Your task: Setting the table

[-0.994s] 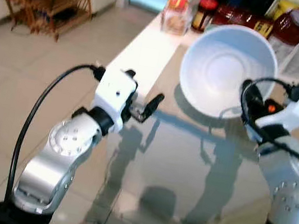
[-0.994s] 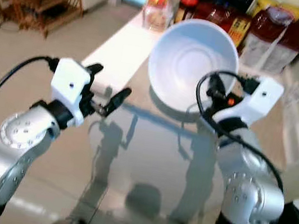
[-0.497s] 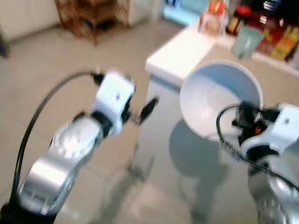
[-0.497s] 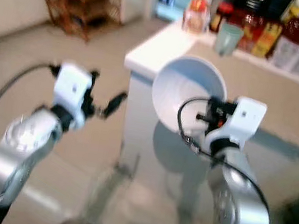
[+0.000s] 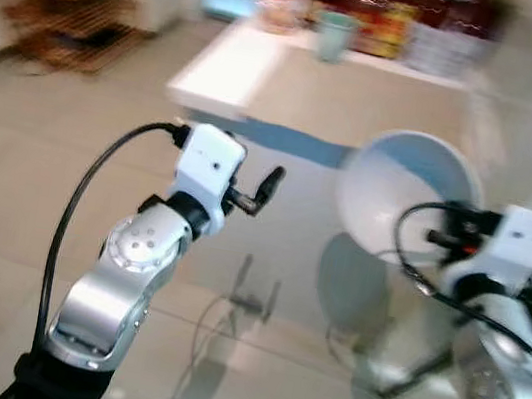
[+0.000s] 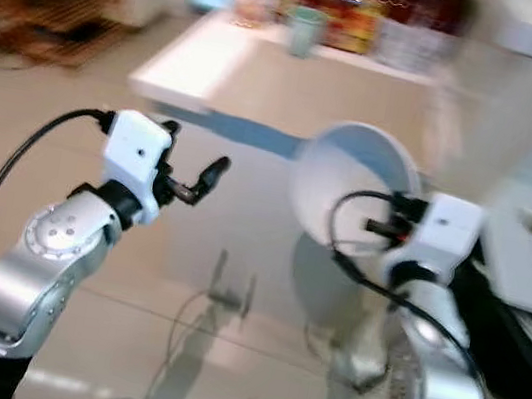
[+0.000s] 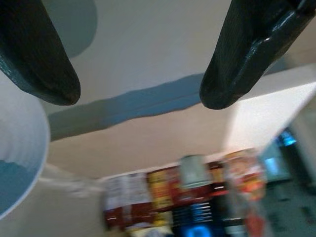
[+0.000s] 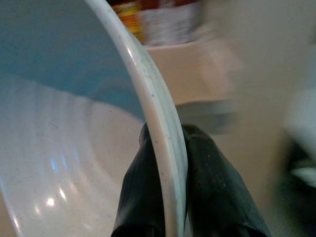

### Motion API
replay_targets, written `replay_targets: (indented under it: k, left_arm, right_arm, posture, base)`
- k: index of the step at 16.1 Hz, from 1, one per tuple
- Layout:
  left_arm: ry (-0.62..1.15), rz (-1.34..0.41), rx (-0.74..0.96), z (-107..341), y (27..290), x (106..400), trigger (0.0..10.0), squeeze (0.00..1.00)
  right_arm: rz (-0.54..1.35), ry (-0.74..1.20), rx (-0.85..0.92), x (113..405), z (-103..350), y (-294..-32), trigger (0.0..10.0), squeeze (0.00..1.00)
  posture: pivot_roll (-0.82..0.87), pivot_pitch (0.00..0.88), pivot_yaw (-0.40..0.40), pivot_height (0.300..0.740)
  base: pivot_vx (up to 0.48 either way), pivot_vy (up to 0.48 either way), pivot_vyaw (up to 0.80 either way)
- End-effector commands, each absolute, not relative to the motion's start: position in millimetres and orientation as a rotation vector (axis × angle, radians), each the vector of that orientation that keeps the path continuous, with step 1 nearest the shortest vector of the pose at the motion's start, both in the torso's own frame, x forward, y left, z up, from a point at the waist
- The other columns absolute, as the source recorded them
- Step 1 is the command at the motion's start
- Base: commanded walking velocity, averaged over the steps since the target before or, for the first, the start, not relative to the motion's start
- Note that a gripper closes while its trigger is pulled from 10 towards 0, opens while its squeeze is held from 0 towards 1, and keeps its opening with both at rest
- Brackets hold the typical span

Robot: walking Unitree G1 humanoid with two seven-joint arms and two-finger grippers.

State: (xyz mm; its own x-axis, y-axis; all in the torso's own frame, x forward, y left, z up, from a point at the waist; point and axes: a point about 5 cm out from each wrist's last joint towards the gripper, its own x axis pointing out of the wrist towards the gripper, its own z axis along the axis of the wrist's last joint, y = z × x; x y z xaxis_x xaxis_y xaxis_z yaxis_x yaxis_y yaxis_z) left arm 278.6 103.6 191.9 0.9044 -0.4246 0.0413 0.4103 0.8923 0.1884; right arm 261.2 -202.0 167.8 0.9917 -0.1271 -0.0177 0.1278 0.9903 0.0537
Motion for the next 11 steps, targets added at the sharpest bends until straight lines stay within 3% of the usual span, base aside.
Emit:
replay_targets:
  k: [1,11]
  left_arm:
    - [-0.084,-0.406,0.194,192.7,109.2,281.2,10.0,0.0]
    - [-0.086,-0.406,0.214,192.0,106.0,282.6,10.0,0.0]
  right_arm:
    - [-0.086,-0.039,0.015,265.9,176.9,-190.7,10.0,0.0]
    - [-0.17,-0.043,0.007,268.5,175.4,-205.8,10.0,0.0]
  posture:
    - [0.06,0.04,-0.027,0.74]
    - [0.05,0.042,-0.028,0.74]
  base:
    - [0.0,-0.48,0.0]
    - [0.0,-0.48,0.0]
